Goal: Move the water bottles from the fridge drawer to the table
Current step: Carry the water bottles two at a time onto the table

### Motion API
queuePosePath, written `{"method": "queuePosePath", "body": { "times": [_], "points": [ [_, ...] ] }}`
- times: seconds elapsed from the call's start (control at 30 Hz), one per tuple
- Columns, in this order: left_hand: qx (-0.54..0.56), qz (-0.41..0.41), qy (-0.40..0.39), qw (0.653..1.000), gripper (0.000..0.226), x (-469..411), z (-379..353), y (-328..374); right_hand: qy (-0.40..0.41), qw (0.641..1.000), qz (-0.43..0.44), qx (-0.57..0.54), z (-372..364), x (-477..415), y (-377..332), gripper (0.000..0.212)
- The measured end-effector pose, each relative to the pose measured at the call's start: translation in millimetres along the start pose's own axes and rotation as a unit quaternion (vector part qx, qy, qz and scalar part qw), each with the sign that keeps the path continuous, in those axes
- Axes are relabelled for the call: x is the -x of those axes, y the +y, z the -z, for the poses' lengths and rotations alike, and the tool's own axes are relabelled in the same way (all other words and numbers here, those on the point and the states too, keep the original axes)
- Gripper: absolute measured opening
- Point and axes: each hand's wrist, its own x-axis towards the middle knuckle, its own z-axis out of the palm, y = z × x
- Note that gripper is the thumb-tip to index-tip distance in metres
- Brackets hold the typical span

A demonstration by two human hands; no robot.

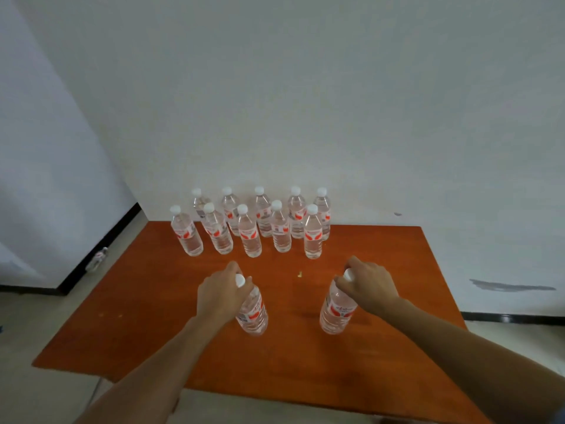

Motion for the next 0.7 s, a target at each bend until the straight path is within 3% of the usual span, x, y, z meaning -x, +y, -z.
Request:
{"method": "queuePosePath", "body": {
  "times": [0.2, 0.43, 0.7],
  "points": [
    [0.033, 0.024, 0.026, 0.999, 0.024, -75.2, -14.0, -47.2, 0.021, 0.999, 0.020, -0.027, -22.2, -81.2, -40.4, 0.025],
    [0.036, 0.008, -0.004, 0.999, 0.027, -173.6, -40.4, -79.1, 0.003, 0.997, 0.032, -0.071, -69.4, -185.0, -79.9, 0.032],
    [0.025, -0.014, -0.039, 0.999, 0.028, -246.2, -67.5, -111.1, -0.027, 0.999, 0.028, -0.026, -98.6, -239.4, -115.3, 0.031]
  ]
}}
